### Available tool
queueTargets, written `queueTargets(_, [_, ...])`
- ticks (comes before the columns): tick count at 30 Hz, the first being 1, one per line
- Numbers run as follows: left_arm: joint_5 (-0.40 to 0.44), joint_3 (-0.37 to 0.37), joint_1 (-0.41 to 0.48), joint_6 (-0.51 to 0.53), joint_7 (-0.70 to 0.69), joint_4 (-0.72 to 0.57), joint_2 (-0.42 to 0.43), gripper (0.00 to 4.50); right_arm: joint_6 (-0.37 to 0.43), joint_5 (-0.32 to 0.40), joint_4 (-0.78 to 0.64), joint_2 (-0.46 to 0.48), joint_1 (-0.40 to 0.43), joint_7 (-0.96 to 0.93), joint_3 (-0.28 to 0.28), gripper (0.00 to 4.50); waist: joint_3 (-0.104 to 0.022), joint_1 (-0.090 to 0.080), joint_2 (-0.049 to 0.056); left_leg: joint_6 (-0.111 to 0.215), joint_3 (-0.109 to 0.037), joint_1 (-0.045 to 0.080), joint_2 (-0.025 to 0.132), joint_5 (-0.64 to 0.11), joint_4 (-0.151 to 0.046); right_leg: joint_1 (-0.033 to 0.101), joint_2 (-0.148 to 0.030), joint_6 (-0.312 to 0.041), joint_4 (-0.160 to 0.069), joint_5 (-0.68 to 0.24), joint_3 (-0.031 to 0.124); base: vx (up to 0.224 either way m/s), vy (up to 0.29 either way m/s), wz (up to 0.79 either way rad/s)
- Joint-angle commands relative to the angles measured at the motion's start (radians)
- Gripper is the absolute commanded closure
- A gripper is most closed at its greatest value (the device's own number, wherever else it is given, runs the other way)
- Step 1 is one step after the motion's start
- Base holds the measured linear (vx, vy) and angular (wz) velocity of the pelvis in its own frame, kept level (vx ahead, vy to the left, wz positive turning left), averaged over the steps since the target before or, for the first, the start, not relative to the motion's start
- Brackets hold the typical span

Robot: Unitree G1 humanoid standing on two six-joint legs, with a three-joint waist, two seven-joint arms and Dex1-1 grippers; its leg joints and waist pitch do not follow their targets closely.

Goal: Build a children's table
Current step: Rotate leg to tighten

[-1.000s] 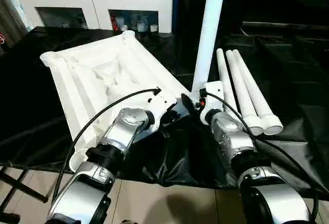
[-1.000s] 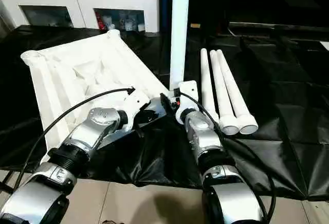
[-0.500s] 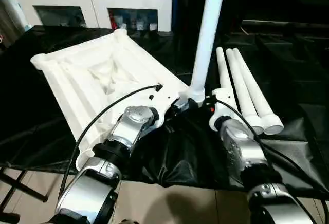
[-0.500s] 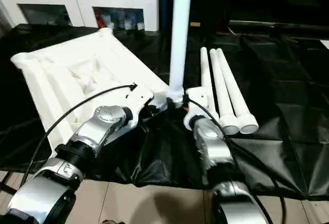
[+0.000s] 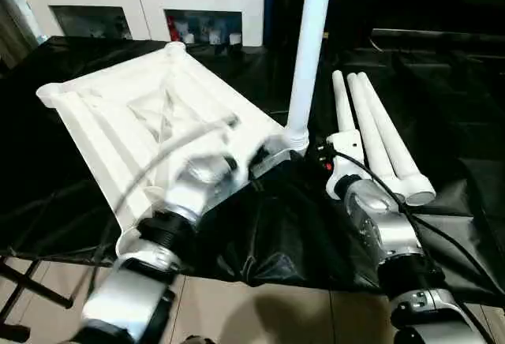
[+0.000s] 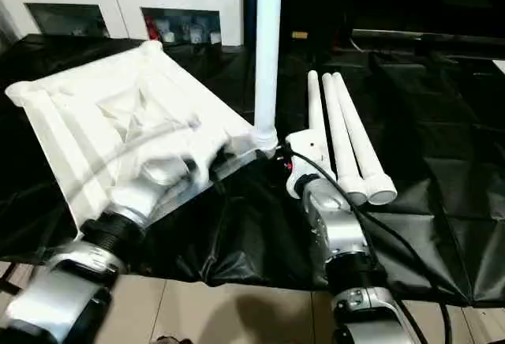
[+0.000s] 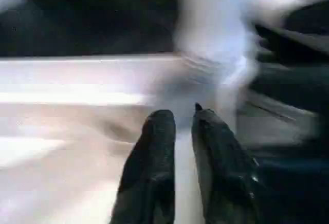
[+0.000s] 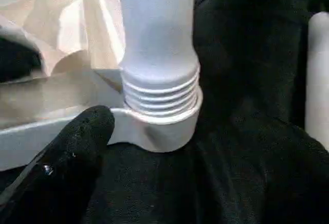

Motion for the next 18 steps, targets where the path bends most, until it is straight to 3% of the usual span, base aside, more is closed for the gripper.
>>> queueTargets(1, [0.012,0.028,-0.014,0.03,0.043,-0.016,0.024,3.72,0.021,-0.007,-0.028,-0.004,0.0,0.0,0.013,0.0,-0.076,0.005,-0.016,0.119,-0.021,0.032,0.04,-0.089,-0.05,0.05,-0.075,-0.255,-0.065,0.037,0.037,0.0,0.0,0.0])
queueTargets(4, [0.033,0.048,-0.006,0.043,0.074,-0.057,0.063,3.72,0.041,-0.011,-0.052,-0.004,0.009,0.017,0.029,0.0,-0.075,0.008,-0.021,0.093,-0.022,0.033,0.042,-0.1,-0.052,0.049,-0.074,-0.244,-0.066,0.0,0.038,0.0,0.0,0.0])
queueTargets(5, [0.051,0.066,0.012,0.075,0.095,-0.122,0.095,3.72,0.051,-0.011,-0.066,-0.002,0.014,0.043,0.047,0.0,-0.076,0.01,-0.014,0.083,-0.024,0.035,0.045,-0.103,-0.054,0.047,-0.076,-0.242,-0.062,-0.003,0.037,0.0,0.0,0.0])
queueTargets(7, [0.091,0.102,0.068,0.159,0.118,-0.288,0.162,3.72,0.075,-0.013,-0.091,0.001,0.025,0.092,0.09,0.0,-0.077,0.012,-0.012,0.078,-0.027,0.036,0.052,-0.097,-0.055,0.047,-0.078,-0.245,-0.055,0.022,0.037,0.0,0.0,0.0])
queueTargets(8, [0.095,0.105,0.075,0.169,0.12,-0.308,0.17,3.72,0.078,-0.014,-0.094,0.001,0.027,0.097,0.095,0.0,-0.075,0.007,-0.014,0.08,-0.027,0.03,0.048,-0.081,-0.056,0.048,-0.075,-0.243,-0.054,0.043,0.036,0.0,0.0,0.0])
queueTargets(9, [0.1,0.115,0.099,0.203,0.117,-0.358,0.19,3.72,0.104,-0.019,-0.103,-0.001,0.031,0.109,0.113,0.0,-0.074,0.007,-0.013,0.075,-0.024,0.035,0.046,-0.089,-0.053,0.044,-0.074,-0.246,-0.058,0.041,0.038,0.0,0.0,0.0])
queueTargets(10, [0.109,0.127,0.133,0.249,0.111,-0.42,0.22,3.72,0.159,-0.031,-0.114,-0.009,0.035,0.126,0.139,0.0,-0.074,0.008,-0.006,0.068,-0.027,0.035,0.047,-0.086,-0.054,0.047,-0.074,-0.251,-0.053,0.045,0.037,0.0,0.0,0.0])
queueTargets(12, [0.156,0.133,0.204,0.325,0.101,-0.51,0.289,3.72,0.224,-0.055,-0.116,-0.02,0.04,0.137,0.174,0.0,-0.072,0.006,-0.007,0.053,-0.027,0.034,0.046,-0.092,-0.057,0.046,-0.07,-0.247,-0.055,0.035,0.036,0.0,0.0,0.0])
queueTargets(15, [0.185,0.139,0.253,0.369,0.093,-0.554,0.329,3.72,0.246,-0.051,-0.109,-0.018,0.038,0.132,0.17,0.0,-0.067,0.007,-0.004,0.023,-0.024,0.041,0.044,-0.138,-0.059,0.037,-0.068,-0.229,-0.066,-0.036,0.04,0.0,0.0,0.0])
queueTargets(16, [0.187,0.144,0.279,0.401,0.09,-0.584,0.345,3.98,0.255,-0.045,-0.109,-0.016,0.037,0.129,0.168,0.0,-0.068,0.01,-0.005,0.014,-0.023,0.045,0.045,-0.151,-0.06,0.035,-0.069,-0.227,-0.067,-0.048,0.041,0.0,0.0,0.0])
queueTargets(18, [0.194,0.151,0.342,0.451,0.081,-0.608,0.386,4.07,0.251,-0.043,-0.092,-0.009,0.028,0.123,0.167,0.29,-0.064,0.013,-0.008,-0.012,-0.026,0.043,0.046,-0.188,-0.068,0.032,-0.068,-0.214,-0.068,-0.089,0.041,0.0,0.0,0.0])
